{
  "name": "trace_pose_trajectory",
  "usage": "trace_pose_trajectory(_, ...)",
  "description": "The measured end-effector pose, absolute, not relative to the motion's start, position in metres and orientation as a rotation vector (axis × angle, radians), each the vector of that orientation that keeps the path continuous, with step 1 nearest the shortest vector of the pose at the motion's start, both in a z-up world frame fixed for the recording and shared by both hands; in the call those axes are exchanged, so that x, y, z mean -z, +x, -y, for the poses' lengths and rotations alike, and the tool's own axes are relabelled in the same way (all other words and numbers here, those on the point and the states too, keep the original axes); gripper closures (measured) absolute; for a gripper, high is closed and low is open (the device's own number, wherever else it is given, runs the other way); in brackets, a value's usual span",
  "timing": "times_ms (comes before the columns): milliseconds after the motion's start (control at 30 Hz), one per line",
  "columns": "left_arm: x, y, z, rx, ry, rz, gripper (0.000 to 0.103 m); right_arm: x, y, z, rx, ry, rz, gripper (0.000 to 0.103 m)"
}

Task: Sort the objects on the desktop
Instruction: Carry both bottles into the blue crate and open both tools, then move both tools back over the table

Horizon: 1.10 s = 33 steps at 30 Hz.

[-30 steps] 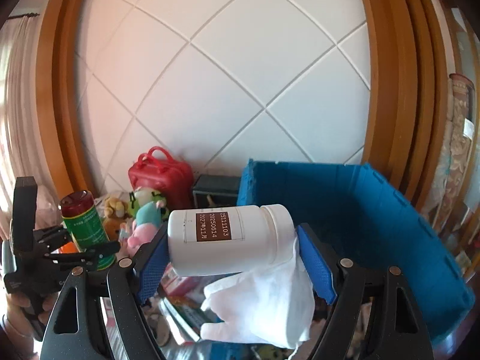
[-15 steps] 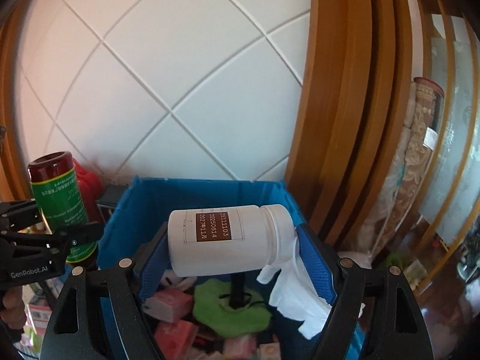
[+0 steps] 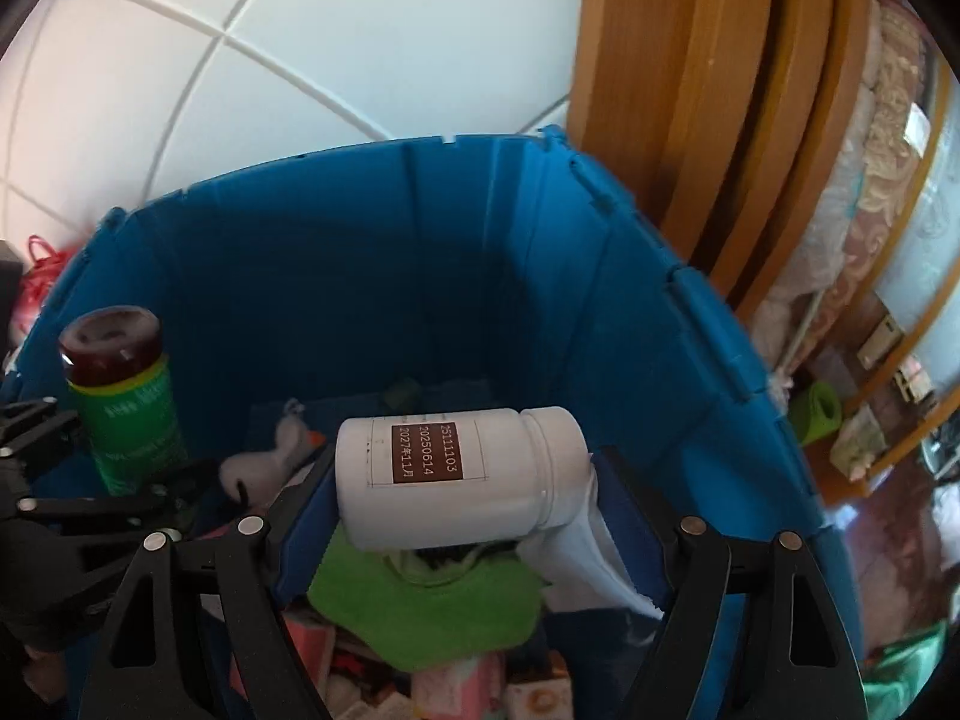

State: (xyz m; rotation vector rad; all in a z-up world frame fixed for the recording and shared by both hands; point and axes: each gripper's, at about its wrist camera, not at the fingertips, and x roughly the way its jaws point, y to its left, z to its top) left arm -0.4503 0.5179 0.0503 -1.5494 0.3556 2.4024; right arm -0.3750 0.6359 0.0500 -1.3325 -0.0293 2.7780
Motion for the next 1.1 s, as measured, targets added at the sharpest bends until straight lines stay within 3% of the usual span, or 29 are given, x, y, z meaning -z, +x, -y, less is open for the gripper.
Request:
trace_pose_trajectory(67, -0.056, -0.446, -0.52, -2.439, -1.507, -0.365, 0.05, -0.043, -0.373, -0.635, -2.75, -1.333, 0.097, 0.022)
trace_pose_trajectory(200, -0.058, -0.428, -0.537, -2.483, -1.406, -0.553, 0.026, -0.027, -0.379, -0.638, -2.721, -1.375, 0.109, 0.022)
trace_pose_trajectory(433, -0.049, -0.432, -0.517, -2.425, -1.523, -0.518, 0.026, -0.02, -0.379, -0.631, -2.755, -1.324, 0.192, 0.021)
trace_pose_trajectory(567, -0.037, -0.428, -0.499, -2.405, -1.581, -0.505, 0.026, -0.018, -0.385, -0.63, -2.754, -1.33, 0.2, 0.01)
trace_pose_trajectory(767, -0.035, -0.424, -0.496, -2.402, -1.594, -0.497, 0.026, -0.017, -0.387, -0.636, -2.713, -1.389, 0.165, 0.002)
trace_pose_trajectory(1100, -0.046, -0.417, -0.5, -2.466, -1.458, -0.483, 0.026, -0.035, -0.379, -0.64, -2.679, -1.407, 0.174, 0.0)
